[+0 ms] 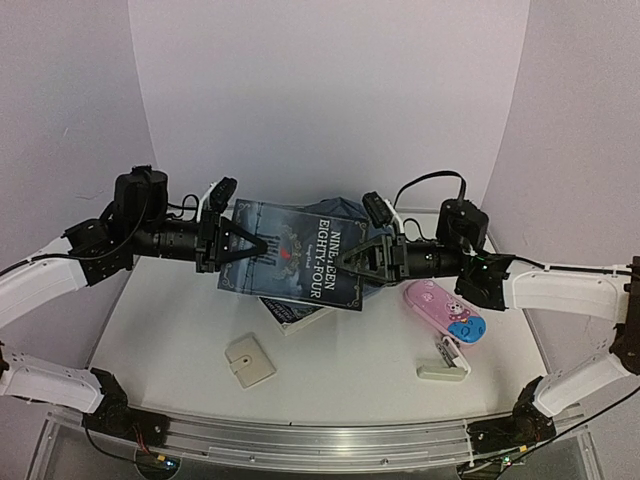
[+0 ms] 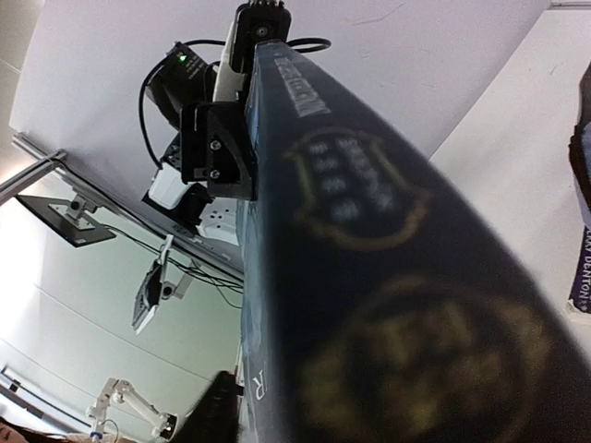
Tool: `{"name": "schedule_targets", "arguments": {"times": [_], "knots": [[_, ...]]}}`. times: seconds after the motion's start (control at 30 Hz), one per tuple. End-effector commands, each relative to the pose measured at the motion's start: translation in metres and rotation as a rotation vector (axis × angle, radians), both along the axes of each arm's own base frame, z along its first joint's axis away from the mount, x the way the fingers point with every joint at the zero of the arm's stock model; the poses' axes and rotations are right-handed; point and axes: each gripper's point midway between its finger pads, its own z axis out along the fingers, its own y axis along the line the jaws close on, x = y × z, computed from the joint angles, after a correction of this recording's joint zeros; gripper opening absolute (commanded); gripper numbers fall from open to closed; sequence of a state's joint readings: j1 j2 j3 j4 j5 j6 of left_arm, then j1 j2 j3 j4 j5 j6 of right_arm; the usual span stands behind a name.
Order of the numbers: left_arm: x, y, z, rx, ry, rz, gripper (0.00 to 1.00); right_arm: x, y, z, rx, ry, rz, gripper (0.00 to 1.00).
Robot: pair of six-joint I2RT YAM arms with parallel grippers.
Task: Pack the student bag
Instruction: Pick up the book from the center of the board, then place the book in the student bag.
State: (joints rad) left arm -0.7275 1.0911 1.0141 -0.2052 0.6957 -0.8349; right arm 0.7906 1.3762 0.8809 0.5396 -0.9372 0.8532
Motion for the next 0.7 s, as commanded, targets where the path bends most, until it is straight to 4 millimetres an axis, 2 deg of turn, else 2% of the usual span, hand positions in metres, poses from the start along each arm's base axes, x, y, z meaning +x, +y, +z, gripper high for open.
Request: {"name": "schedule_targets", "arguments": {"times": [0.0, 0.03, 0.1, 0.13, 0.2, 0.3, 0.43, 0.47, 0.57, 0.67], "knots": [[0.020, 0.020, -0.024, 0.116, 0.016, 0.175, 0.00, 0.021, -0.002, 0.033, 0.022, -0.155, -0.137, 0.67], [0.023, 0.025, -0.026, 0.135, 0.017, 0.208, 0.00, 0.028, -0.003, 0.031, -0.003, -0.170, -0.179, 0.75], [0.034, 0.038, -0.034, 0.183, 0.026, 0.293, 0.00, 0.048, -0.009, 0.022, -0.089, -0.183, -0.294, 0.84], [0.038, 0.044, -0.039, 0.203, 0.036, 0.328, 0.00, 0.062, -0.013, 0.022, -0.129, -0.197, -0.373, 0.87], [0.047, 0.062, -0.050, 0.236, 0.063, 0.401, 0.00, 0.076, -0.018, 0.019, -0.201, -0.224, -0.461, 0.89], [0.058, 0.089, -0.058, 0.232, 0.104, 0.492, 0.00, 0.080, -0.014, 0.020, -0.280, -0.291, -0.545, 0.92], [0.070, 0.126, -0.049, 0.235, 0.085, 0.625, 0.00, 0.082, 0.006, 0.009, -0.432, -0.411, -0.602, 0.94], [0.072, 0.140, -0.047, 0.253, 0.070, 0.679, 0.00, 0.085, 0.014, -0.002, -0.476, -0.423, -0.601, 0.94], [0.078, 0.169, -0.048, 0.308, 0.038, 0.806, 0.00, 0.096, 0.043, -0.018, -0.573, -0.469, -0.599, 0.92], [0.078, 0.188, -0.051, 0.326, 0.045, 0.878, 0.00, 0.107, 0.072, -0.035, -0.659, -0.521, -0.583, 0.91]]}}
